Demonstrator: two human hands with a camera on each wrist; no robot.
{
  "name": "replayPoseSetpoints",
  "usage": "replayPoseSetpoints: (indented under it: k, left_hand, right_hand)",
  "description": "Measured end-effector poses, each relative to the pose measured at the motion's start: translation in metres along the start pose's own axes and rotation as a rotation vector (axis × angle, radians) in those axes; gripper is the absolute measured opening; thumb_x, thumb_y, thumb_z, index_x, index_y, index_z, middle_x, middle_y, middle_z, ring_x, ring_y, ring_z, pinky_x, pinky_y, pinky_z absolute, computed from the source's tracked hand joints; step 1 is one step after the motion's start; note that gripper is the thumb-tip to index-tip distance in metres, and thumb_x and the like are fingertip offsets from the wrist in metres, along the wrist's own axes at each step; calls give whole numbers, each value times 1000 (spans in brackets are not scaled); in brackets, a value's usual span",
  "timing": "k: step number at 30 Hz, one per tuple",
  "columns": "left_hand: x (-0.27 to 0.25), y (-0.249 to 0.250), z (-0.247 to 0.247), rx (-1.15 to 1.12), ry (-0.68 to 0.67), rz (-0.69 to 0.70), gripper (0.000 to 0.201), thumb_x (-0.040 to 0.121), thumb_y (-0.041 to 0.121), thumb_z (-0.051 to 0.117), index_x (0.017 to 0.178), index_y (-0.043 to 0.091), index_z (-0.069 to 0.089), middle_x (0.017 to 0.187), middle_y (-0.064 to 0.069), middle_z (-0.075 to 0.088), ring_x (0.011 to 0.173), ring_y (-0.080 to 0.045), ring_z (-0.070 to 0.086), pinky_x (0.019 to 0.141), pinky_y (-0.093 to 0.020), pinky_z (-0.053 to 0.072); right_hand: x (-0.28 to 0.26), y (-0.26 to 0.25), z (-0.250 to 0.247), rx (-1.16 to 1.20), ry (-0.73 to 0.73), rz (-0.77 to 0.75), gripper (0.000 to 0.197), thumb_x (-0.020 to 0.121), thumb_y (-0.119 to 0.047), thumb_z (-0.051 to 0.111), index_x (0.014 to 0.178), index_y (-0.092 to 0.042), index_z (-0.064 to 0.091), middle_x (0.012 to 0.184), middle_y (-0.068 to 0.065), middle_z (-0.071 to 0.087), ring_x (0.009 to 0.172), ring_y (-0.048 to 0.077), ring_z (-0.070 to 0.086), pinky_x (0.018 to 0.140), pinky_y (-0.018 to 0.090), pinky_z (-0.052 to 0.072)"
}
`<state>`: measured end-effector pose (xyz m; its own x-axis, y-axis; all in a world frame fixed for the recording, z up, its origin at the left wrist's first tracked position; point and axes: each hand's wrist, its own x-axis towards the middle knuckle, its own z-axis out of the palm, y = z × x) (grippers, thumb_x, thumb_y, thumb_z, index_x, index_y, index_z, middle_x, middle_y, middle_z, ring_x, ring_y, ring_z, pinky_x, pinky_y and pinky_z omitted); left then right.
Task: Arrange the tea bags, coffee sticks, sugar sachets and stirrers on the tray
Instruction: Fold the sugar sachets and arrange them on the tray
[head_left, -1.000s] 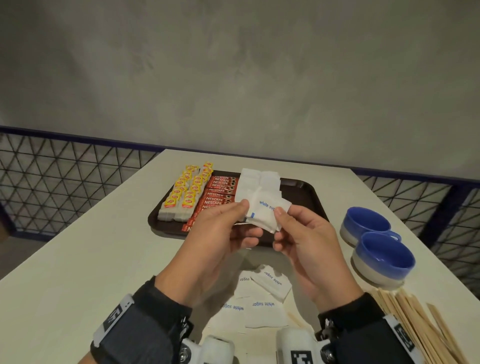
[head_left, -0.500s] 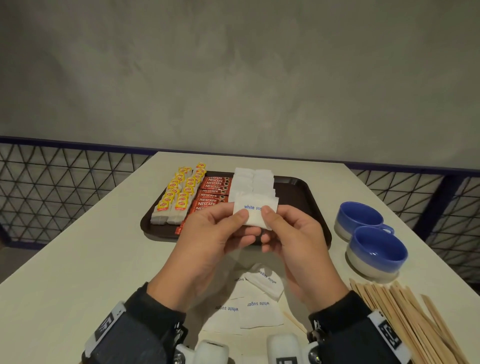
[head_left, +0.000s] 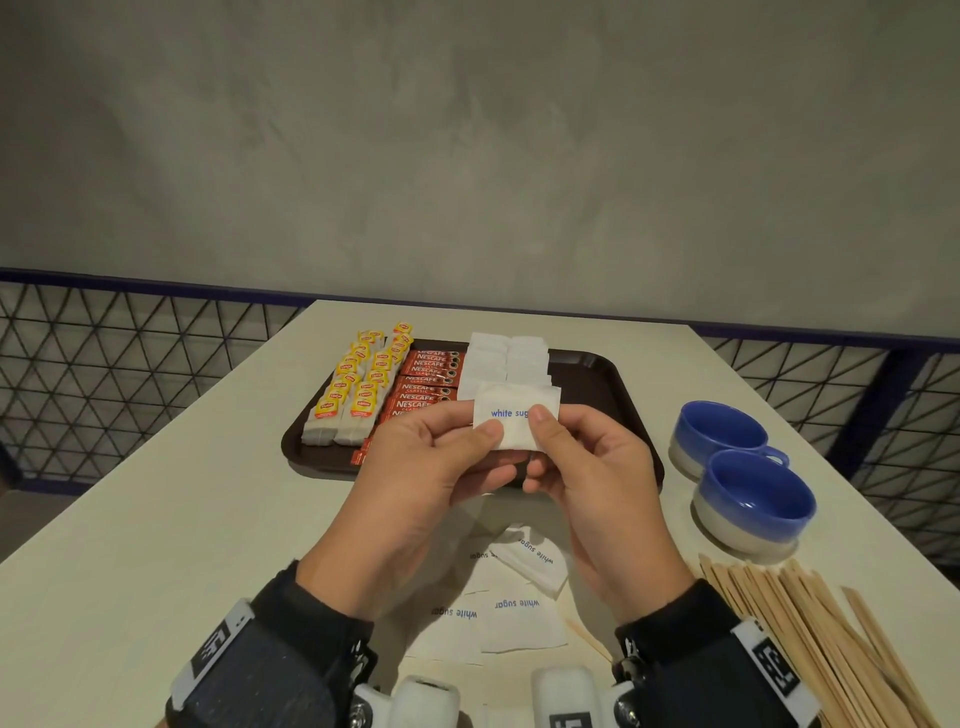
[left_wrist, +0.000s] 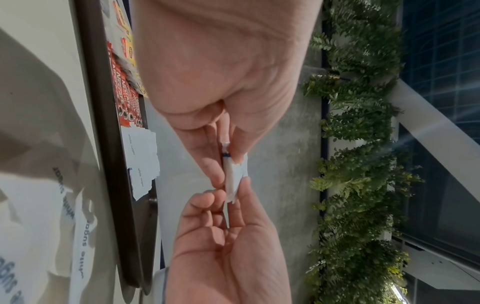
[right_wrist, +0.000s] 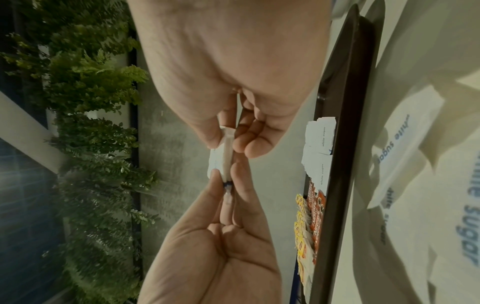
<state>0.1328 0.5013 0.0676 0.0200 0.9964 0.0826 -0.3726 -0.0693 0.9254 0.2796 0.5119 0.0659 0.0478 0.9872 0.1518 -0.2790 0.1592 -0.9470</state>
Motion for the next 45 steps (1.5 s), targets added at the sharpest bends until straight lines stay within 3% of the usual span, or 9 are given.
replayPoseSetpoints:
  k: [20, 23, 25, 28, 32, 36, 38, 41, 45]
  left_hand:
    - [-1, -1, 2, -13, 17, 2, 22, 95, 9, 67, 116, 5, 74, 106, -18, 79, 99, -32, 76, 80, -27, 63]
    - [-1, -2, 2, -9, 27, 3, 21, 95, 7, 67, 115, 5, 74, 106, -15, 79, 98, -30, 77, 79, -26, 64]
    - [-1, 0, 2, 7, 37, -3, 21, 95, 5, 67, 115, 5, 73, 105, -13, 80, 97, -27, 77, 77, -26, 64]
    - [-2, 2, 2, 60, 11, -27, 20, 94, 4, 68, 114, 3, 73, 103, -12, 80, 94, -27, 78, 76, -27, 64]
    - [-3, 7, 5, 38, 54, -9, 20, 96, 7, 67, 116, 5, 70, 100, -14, 80, 90, -27, 79, 79, -31, 65]
    - [5, 17, -5, -29, 170, 30, 19, 102, 20, 62, 115, 7, 67, 104, -11, 80, 92, -28, 78, 79, -32, 65]
    - [8, 22, -12, -64, 215, 47, 18, 103, 22, 60, 111, 8, 67, 102, -11, 80, 90, -27, 79, 73, -29, 64]
    - [10, 27, -18, -87, 258, 73, 21, 105, 27, 56, 101, 10, 69, 97, -10, 80, 82, -25, 78, 73, -32, 65]
    - [12, 32, -21, -105, 282, 84, 27, 106, 31, 53, 97, 10, 68, 87, -8, 78, 70, -22, 75, 71, -35, 63]
  right_hand:
    - [1, 1, -1, 3, 17, 37, 14, 96, -18, 67, 99, -7, 76, 95, 28, 70, 62, 17, 56, 59, 28, 55]
    - [1, 1, -1, -20, 19, 32, 14, 97, -20, 66, 98, -11, 76, 95, 15, 75, 70, 18, 60, 64, 28, 56]
    - [2, -1, -4, -75, 27, 28, 13, 96, -23, 66, 98, -15, 76, 97, 4, 78, 83, 18, 68, 71, 28, 55]
    - [5, -9, -13, -161, -17, 94, 12, 95, -25, 68, 99, -17, 77, 99, 5, 78, 95, 24, 69, 79, 35, 51]
    - [9, -26, -24, -174, -35, 136, 9, 95, -13, 67, 97, -10, 76, 98, 10, 78, 84, 22, 62, 70, 34, 46]
    - [39, -44, -38, -84, 188, 95, 10, 95, -10, 69, 85, -12, 69, 93, 10, 73, 81, 21, 56, 60, 28, 42]
    - [59, -51, -40, -216, 198, 84, 5, 94, -11, 71, 89, -11, 68, 91, 12, 67, 74, 18, 53, 61, 29, 43]
    - [82, -51, -32, -542, 76, 153, 10, 95, -12, 70, 103, -6, 71, 90, 13, 65, 75, 18, 54, 69, 33, 46]
    - [105, -29, -25, -870, -18, 282, 15, 93, -10, 72, 106, -3, 70, 91, 17, 70, 70, 17, 55, 58, 28, 45]
